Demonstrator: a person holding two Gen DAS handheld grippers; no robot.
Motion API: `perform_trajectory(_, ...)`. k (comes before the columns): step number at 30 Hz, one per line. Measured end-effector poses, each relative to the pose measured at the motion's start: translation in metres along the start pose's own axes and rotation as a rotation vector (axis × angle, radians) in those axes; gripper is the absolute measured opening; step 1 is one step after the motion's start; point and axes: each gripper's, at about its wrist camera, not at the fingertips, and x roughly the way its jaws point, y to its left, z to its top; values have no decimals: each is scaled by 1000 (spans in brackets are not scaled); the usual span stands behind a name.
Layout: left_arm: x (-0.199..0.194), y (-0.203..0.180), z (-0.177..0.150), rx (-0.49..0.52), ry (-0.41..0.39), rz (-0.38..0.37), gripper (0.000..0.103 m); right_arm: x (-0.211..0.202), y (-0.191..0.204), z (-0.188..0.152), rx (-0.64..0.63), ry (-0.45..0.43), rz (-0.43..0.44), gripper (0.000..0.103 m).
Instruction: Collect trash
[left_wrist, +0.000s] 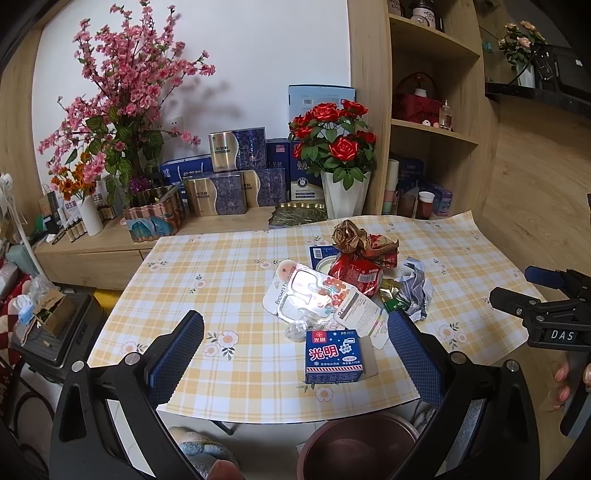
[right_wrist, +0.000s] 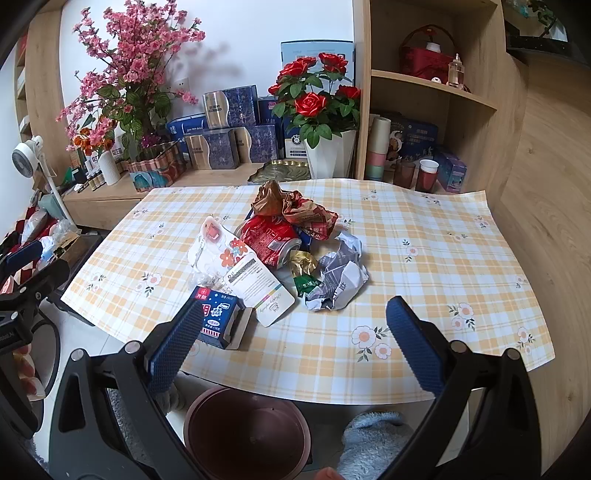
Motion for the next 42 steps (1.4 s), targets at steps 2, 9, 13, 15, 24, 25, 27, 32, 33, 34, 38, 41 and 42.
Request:
perform_trajectory(2,1,-2,-1,17,4,-17,98,2,0,-1,9,6,11,97)
perform_trajectory(9,25,-5,-18,38,44,-42,98,15,-3,-5,44,6,16,97)
perform_trajectory(13,52,3,-35,-8,126,-47,98,30,-11,-10,79,24,42,97)
perform_trajectory(15,63,5,-45,-12,153,-25,98,39,-14,-13,90,39,53,97)
perform_trajectory(24,139,3,-74,-82,301,-139,98,85,-27,-28,120,85,104,97)
perform_trajectory(25,152,2,-77,-113,330,-169,98,91,-29,-30,121,90,93,97)
perform_trajectory(27,175,-1,-82,-157,374,-183,98,100,-31,-32,111,110,85,97)
perform_trajectory(32,208,-15,-87,-167,431,-192,98,114,-43,-38,92,122,24,97)
perform_trajectory(33,213,-20,-87,-158,441,-199,98,117,-48,-39,102,125,18,97)
perform_trajectory(34,215,-22,-87,-150,441,-202,98,120,-55,-41,121,130,1,97)
perform_trajectory(38,230,-32,-86,-106,447,-178,98,131,-75,-47,182,148,-39,97)
perform_trajectory(41,241,-34,-87,-101,462,-164,98,139,-86,-50,223,159,-43,97)
perform_trajectory(42,243,-35,-88,-99,466,-158,98,141,-89,-50,234,156,-41,97)
